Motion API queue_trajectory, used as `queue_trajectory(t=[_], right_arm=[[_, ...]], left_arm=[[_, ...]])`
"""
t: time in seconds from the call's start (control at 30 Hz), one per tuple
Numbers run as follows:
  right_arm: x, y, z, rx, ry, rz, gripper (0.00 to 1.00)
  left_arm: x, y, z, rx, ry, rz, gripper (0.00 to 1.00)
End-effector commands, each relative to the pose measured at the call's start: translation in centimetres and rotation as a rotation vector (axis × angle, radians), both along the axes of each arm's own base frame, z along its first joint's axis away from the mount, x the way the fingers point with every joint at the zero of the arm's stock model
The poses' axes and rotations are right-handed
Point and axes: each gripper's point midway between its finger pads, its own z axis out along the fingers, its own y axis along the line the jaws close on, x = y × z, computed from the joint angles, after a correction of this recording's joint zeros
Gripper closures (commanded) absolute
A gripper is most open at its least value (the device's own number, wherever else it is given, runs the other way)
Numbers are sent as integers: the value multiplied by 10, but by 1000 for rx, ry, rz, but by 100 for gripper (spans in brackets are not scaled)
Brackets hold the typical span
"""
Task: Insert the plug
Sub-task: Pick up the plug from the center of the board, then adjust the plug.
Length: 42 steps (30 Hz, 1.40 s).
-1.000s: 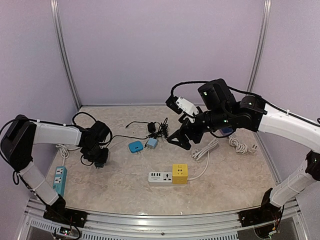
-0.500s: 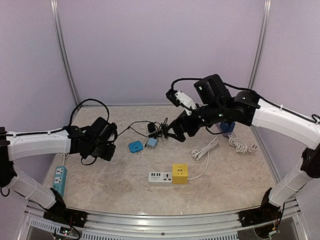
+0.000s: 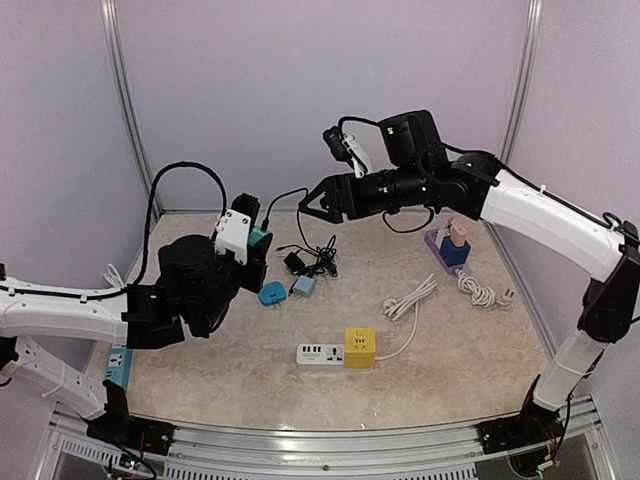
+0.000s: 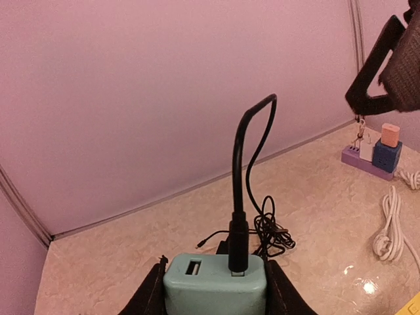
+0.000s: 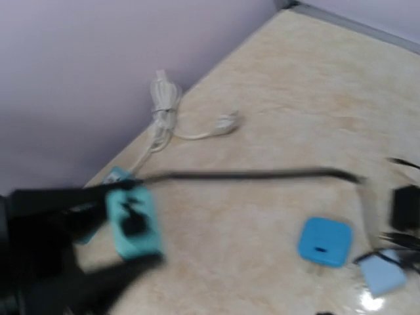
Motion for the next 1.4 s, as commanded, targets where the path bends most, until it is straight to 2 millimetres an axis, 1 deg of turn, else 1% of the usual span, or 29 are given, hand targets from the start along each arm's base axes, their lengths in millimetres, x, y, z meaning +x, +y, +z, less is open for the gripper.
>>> queue_trajectory(t=[0.0, 0.03, 0.13, 0.2, 0.3, 0.37, 0.47, 0.5, 0.57, 0.6, 0.63, 0.7, 0.73, 0.77, 0.8, 0.87, 0.9, 0.93, 0.97, 1.07, 1.1, 1.17, 1.23, 1.27, 1.3, 1.37], right_arm=[[-35, 32, -10, -43, 5, 147, 37], [-38, 36, -12, -51, 5, 163, 38], [-45, 43, -12, -57, 0, 194, 41], [-43, 43, -17, -78, -13, 189, 43], [-33, 41, -30, -137, -32, 155, 46], [-31, 41, -34, -163, -34, 153, 45], [-41, 40, -29, -164, -32, 209, 44], [-47, 37, -23, -162, -44, 236, 44], [-65, 25, -8, -158, -89, 305, 42], [-75, 16, -2, -171, -119, 344, 41], [-84, 7, 3, -176, -143, 373, 40], [-106, -14, 14, -179, -205, 450, 37], [-118, -24, 18, -174, -228, 490, 36], [-130, -33, 21, -169, -254, 534, 35], [-141, -42, 23, -165, -281, 571, 34], [-159, -59, 22, -171, -356, 647, 32], [-165, -66, 23, -176, -417, 679, 31], [-166, -72, 25, -187, -489, 686, 30], [-164, -77, 28, -199, -566, 678, 28], [-154, -90, 40, -256, -823, 638, 18], [-149, -94, 43, -286, -913, 623, 15], [-148, -98, 40, -350, -1102, 674, 11], [-150, -101, 34, -400, -1236, 742, 10], [-146, -101, 38, -409, -1287, 723, 9], [-138, -100, 42, -431, -1332, 685, 8], [-118, -99, 44, -501, -1394, 626, 7]], left_arm=[[-10, -22, 38, -43, -191, 49, 100], [-12, -31, 34, -24, -198, 35, 100], [-15, -43, 29, -20, -194, 4, 100], [-17, -47, 29, -30, -195, -20, 100], [-21, -48, 32, -49, -202, -46, 100], [-22, -51, 30, -47, -199, -65, 100], [-25, -56, 23, -39, -172, -131, 100], [-25, -56, 24, -47, -154, -168, 100], [-22, -56, 19, -87, -87, -242, 100], [-26, -59, 22, -113, -60, -329, 100], [-27, -60, 20, -121, -27, -389, 100], [-36, -61, 22, -127, 1, -508, 100], [-42, -59, 26, -118, -1, -546, 100], [-47, -60, 23, -85, 13, -577, 100], [-51, -61, 26, -59, 17, -605, 100], [-60, -68, 24, -2, 49, -670, 100], [-64, -73, 19, 23, 74, -705, 100], [-70, -78, 17, 39, 94, -748, 100], [-76, -85, 10, 57, 123, -801, 100], [-95, -100, -2, 85, 194, -941, 100], [-102, -104, -3, 88, 212, -988, 100], [-113, -110, -8, 98, 257, -1063, 100], [-121, -116, -12, 115, 290, -1119, 100], [-123, -117, -14, 128, 300, -1130, 100], [-125, -119, -17, 139, 311, -1138, 100], [-128, -121, -18, 148, 312, -1154, 100]])
